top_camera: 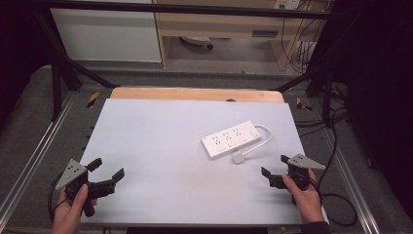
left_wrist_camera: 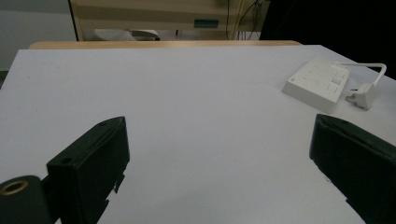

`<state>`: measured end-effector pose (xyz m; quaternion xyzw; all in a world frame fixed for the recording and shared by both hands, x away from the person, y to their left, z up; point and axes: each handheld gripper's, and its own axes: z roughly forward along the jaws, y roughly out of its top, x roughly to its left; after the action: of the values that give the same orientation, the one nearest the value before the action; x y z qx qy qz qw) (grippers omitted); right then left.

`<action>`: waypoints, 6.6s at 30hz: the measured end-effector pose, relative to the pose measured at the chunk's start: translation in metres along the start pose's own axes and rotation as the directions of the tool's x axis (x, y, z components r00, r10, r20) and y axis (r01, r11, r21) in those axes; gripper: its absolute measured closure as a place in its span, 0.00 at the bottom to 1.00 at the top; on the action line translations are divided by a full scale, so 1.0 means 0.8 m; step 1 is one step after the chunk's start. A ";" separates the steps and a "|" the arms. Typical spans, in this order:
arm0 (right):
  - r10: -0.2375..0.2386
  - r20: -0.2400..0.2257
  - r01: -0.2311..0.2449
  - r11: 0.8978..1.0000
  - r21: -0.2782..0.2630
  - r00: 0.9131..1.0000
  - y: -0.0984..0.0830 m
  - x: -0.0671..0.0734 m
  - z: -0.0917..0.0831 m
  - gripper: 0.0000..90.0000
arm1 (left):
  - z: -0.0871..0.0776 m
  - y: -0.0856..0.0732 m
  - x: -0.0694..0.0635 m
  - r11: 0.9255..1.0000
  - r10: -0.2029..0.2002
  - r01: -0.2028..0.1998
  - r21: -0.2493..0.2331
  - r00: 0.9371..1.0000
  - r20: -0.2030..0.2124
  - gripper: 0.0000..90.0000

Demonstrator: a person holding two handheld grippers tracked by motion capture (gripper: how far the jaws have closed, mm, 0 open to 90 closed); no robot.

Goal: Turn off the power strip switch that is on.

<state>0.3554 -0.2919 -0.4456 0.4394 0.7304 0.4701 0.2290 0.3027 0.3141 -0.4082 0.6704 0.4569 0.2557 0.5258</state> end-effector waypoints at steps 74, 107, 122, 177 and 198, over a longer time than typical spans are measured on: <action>0.012 0.033 -0.008 0.993 -0.120 0.999 0.063 0.023 -0.017 0.05 | 0.007 -0.004 -0.007 0.998 0.018 -0.019 0.056 1.000 0.018 0.05; 0.017 0.037 -0.012 0.991 -0.132 0.999 0.123 0.021 -0.016 0.06 | 0.010 -0.005 -0.012 0.996 0.044 -0.047 0.079 0.998 0.046 0.05; -0.017 0.038 0.022 0.992 -0.123 0.999 0.156 0.026 -0.001 0.06 | 0.010 -0.005 -0.009 0.997 0.022 -0.025 0.079 0.999 0.035 0.05; -0.066 -0.013 0.066 0.997 -0.051 0.998 0.187 0.044 0.053 0.68 | 0.012 -0.007 -0.010 0.996 0.016 -0.020 0.091 0.999 0.047 0.05; -0.044 -0.030 0.045 0.999 0.016 0.999 0.174 0.045 0.072 0.99 | 0.013 -0.008 -0.010 0.995 0.022 -0.027 0.097 0.999 0.049 0.05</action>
<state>0.4398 -0.2091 -0.3455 0.4179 0.7471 0.4654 0.2249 0.3055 0.3024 -0.4161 0.7067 0.4479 0.2234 0.5001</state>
